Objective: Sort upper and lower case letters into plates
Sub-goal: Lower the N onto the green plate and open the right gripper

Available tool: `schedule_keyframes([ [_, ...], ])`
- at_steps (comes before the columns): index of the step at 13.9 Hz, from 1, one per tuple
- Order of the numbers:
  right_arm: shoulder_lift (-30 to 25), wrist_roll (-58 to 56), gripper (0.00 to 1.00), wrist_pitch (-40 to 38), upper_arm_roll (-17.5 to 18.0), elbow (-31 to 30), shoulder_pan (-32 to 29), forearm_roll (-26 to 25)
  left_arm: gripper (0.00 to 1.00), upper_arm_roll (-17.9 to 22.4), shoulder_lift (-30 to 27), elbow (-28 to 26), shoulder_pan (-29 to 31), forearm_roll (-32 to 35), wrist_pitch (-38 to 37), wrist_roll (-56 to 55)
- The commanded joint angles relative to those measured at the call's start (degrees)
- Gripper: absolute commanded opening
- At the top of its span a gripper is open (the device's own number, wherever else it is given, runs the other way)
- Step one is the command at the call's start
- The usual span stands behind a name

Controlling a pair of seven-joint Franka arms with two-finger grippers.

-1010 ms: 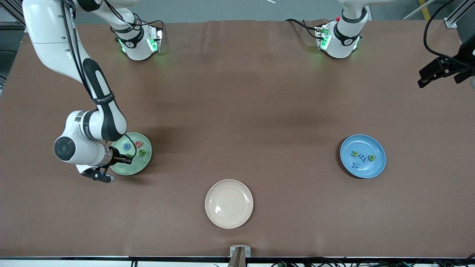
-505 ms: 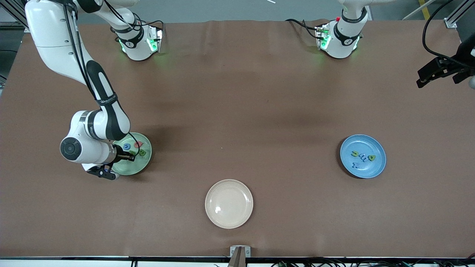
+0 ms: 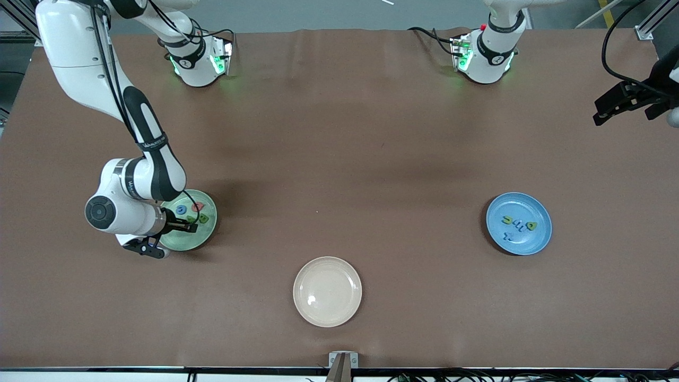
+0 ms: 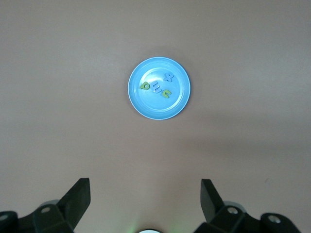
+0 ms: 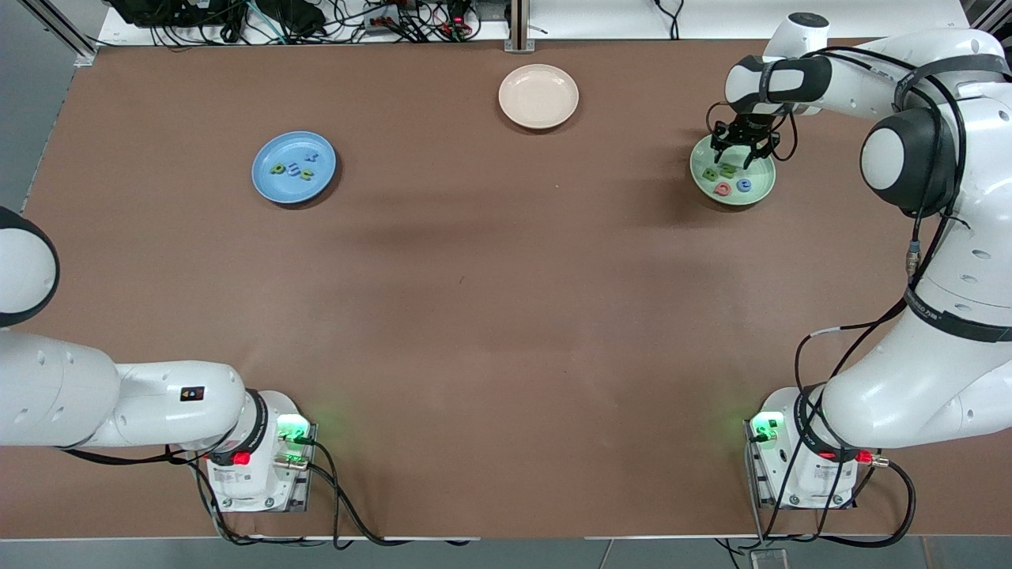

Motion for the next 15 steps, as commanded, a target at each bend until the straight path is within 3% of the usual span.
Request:
schedule_keyframes([
  [1, -2.29, -0.19, 1.0, -0.86, 0.66, 0.27, -0.11, 0.42, 1.0, 0.08, -1.45, -0.72, -0.05, -1.01, 0.02, 0.91],
  [6, -6.07, -0.98, 1.0, -16.83, 0.22, 8.26, -0.72, -0.9, 1.0, 0.08, -1.28, -0.81, -0.05, -1.19, 0.28, 0.82],
  [8, -8.88, -2.55, 1.0, -19.93, 0.31, 8.62, -1.16, -6.5, 1.0, 0.25, -1.37, -0.73, 0.04, -1.19, 0.37, 0.82],
  [11, -12.31, -9.65, 1.0, -23.97, 0.31, 9.58, -4.13, -7.49, 1.0, 0.26, -1.45, -0.72, 0.13, -1.19, 0.28, 0.91],
  [15, -12.41, -16.45, 1.0, -38.18, 0.31, 21.95, -8.97, -7.76, 1.0, 0.43, -1.45, -0.81, 0.48, -1.28, -0.16, 1.17],
])
